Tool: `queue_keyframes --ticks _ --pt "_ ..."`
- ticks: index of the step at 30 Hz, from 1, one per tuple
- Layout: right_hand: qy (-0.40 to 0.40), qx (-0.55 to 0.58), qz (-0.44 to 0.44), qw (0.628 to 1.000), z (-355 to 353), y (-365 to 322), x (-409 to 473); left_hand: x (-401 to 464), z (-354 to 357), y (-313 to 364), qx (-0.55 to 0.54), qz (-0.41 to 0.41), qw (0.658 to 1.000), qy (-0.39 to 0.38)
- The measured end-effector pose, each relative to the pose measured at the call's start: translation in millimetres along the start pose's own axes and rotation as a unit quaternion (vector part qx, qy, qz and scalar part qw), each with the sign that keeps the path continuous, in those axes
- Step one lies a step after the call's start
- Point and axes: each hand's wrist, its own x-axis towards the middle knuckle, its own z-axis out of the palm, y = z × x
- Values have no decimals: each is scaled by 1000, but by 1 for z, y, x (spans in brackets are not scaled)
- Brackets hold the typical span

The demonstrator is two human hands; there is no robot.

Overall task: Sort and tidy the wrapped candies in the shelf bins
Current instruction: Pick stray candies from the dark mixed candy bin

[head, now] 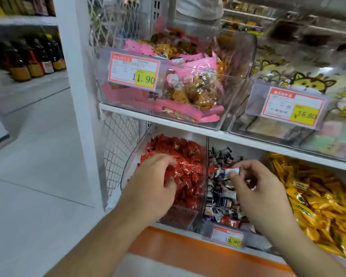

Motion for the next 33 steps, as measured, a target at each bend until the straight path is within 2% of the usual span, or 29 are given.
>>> queue_keyframes --ticks 3,5,7,10,13,16,23,27,29,33 --pt "9 -125 12 992 -10 22 2 -2 10 7 6 5 1000 -16" --pt "2 -158 -2 987 -14 28 1 -2 17 10 17 14 1000 -21" --pt "-15 -152 -16 988 -18 33 0 -2 22 12 38 22 999 -22" --pt "-13 -116 10 993 -23 41 1 1 30 13 54 38 997 -36" --pt "-10 -95 25 995 -26 50 0 5 35 9 65 75 989 -107" --pt "-21 -76 28 997 -27 53 -2 14 38 -4 85 63 981 -163" --pt "-30 -43 10 999 -23 45 -11 28 32 -27 72 -14 997 -27" --pt "-42 -40 12 998 -17 38 -15 25 26 -34 83 -31 996 15" --pt "-47 -39 16 998 -12 37 -14 24 23 -36 76 -25 997 21" --pt "-45 -34 17 998 -7 28 -13 22 14 -32 59 48 997 4"
